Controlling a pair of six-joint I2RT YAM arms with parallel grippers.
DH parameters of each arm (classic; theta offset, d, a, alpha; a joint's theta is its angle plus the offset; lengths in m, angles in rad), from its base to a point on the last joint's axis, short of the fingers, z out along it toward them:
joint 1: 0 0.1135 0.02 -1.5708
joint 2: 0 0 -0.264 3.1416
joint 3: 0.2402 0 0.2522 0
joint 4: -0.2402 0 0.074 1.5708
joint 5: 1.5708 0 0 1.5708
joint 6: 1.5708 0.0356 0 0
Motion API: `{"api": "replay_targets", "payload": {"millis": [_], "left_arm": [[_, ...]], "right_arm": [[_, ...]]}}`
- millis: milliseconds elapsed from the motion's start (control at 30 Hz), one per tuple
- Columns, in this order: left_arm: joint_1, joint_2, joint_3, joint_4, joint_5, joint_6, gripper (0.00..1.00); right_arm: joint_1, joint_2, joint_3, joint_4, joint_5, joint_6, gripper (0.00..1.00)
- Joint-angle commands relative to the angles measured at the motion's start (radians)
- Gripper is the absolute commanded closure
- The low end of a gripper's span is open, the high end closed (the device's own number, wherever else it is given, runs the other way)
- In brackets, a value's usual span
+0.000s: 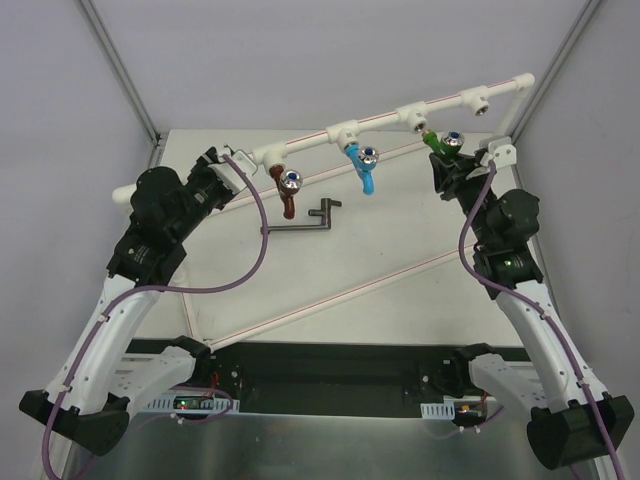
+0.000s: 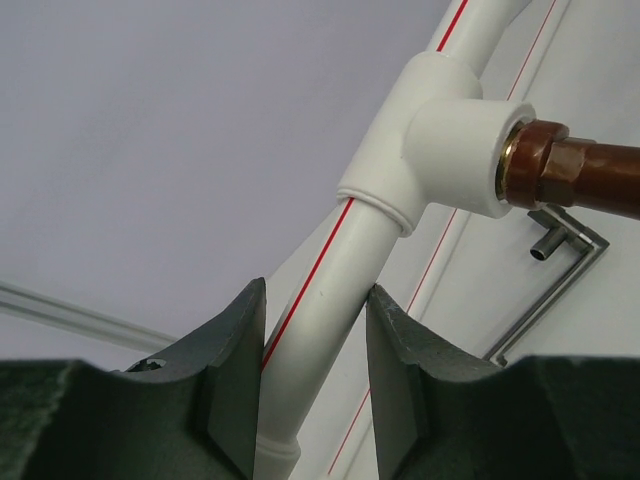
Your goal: Install the water faucets
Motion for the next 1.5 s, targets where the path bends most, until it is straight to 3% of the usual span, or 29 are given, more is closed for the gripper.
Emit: {"api": "replay_targets", "payload": {"millis": [0, 667, 1467], "left_arm": [[0.014, 0.007, -0.075, -0.051, -0.152, -0.157, 0.97], [0.014, 0.009, -0.121, 0.001, -0.138, -0.148, 0.96], [0.014, 0.005, -0.127, 0.008, -0.112, -0.162, 0.97]], "right_arm": [[-0.024, 0.016, 0.057, 0.129, -0.046, 0.009, 0.98], [-0.044, 0.108, 0.091, 0.166, -0.103, 0.029, 0.98], [-0.059, 0.145, 0.077, 0.232, -0.069, 0.030, 0.99]]}}
